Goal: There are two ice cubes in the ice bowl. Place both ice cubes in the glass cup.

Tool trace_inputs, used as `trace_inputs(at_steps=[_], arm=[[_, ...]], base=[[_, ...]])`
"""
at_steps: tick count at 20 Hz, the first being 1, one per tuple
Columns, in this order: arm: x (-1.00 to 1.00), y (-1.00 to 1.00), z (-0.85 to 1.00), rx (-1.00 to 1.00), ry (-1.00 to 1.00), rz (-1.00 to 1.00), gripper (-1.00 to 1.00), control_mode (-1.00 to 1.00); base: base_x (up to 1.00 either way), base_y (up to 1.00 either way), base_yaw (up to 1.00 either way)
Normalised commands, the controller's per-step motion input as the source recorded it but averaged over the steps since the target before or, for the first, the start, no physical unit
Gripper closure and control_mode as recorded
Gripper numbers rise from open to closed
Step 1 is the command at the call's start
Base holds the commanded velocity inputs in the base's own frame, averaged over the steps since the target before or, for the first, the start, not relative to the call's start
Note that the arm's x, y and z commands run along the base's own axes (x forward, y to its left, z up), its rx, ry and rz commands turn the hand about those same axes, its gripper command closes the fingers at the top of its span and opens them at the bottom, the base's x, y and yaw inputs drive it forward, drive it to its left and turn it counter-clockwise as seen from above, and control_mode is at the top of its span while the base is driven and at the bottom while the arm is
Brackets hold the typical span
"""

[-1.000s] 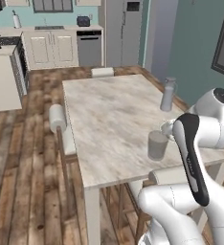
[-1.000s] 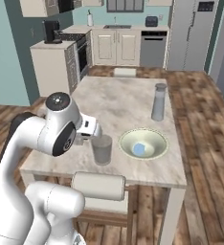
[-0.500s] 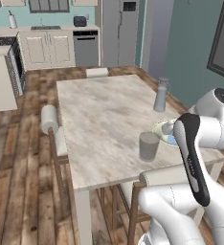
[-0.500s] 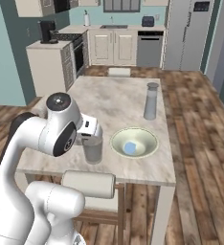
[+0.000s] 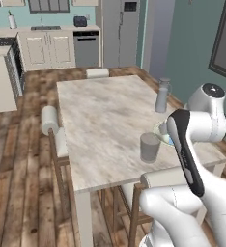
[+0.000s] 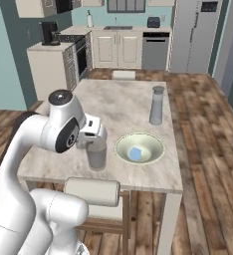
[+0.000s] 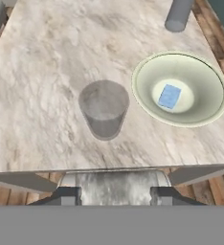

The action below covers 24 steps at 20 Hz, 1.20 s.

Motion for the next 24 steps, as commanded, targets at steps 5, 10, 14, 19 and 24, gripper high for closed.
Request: trace_inputs(at_steps=[5,10,14,19,24], arm=[[0.13,0.01,0.00,-0.01,0.05,0.00,1.00,-1.00],[0.11,0.01,0.00,-0.01,0.05,0.00,1.00,-1.00],[0.33,0.08,0.00,0.00,0.07,-0.01,1.00,-1.00],[0.54,0.00,0.00,0.00,0.13,-0.01,1.00,-1.00],[0.40,-0.21,-0.02,0.08,0.06,0.00,1.00,-1.00]], base=[[0.00,0.00,0.00],[0.00,0.00,0.00],[0.00,0.00,0.00],[0.00,0.00,0.00],[0.00,0.00,0.00]])
